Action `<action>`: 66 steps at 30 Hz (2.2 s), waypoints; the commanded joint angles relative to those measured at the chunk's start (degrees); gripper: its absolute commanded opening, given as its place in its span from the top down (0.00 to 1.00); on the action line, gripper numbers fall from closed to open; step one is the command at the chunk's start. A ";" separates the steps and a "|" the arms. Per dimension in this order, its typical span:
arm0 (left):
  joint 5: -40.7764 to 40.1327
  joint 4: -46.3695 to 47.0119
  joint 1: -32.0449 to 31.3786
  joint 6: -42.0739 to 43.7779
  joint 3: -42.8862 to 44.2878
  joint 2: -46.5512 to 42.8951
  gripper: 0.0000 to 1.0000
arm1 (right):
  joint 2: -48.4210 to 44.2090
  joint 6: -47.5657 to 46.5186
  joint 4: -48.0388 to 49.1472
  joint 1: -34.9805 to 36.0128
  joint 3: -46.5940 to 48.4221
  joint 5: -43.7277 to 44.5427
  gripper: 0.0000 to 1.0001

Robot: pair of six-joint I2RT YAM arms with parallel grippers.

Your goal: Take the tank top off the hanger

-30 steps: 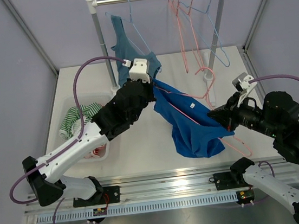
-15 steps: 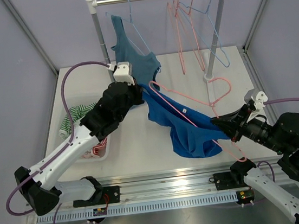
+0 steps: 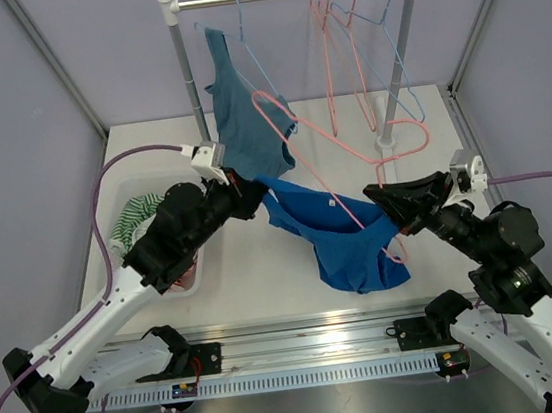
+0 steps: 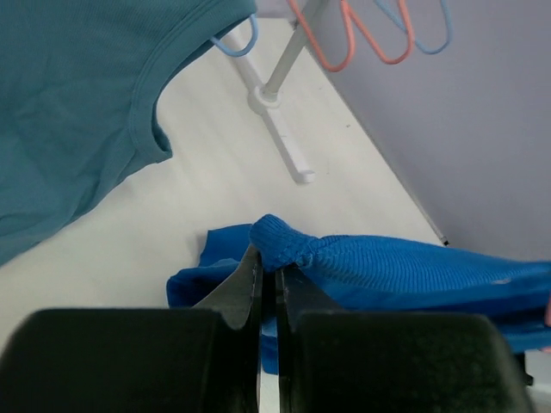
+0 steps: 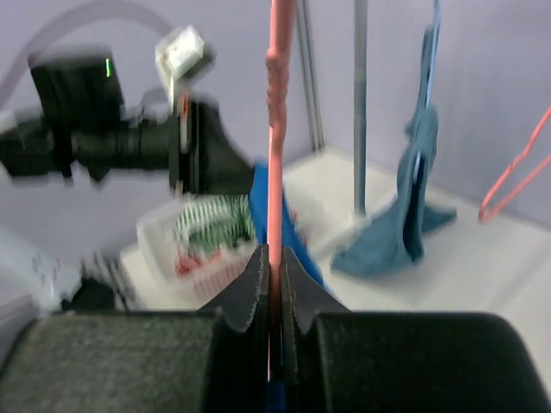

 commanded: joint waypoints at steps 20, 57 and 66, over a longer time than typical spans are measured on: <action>-7.38 0.51 -7.89 3.42 -10.76 1.44 0.73 | 25.56 3.85 -7.70 0.29 28.88 22.28 1.00; -17.48 -32.10 -9.83 9.57 -3.37 -23.08 0.01 | 92.28 -14.78 -33.46 -0.32 103.95 39.33 1.00; -17.22 -31.84 -9.83 9.75 -3.63 -23.61 0.01 | 88.86 -12.50 -32.69 -4.89 95.62 38.54 1.00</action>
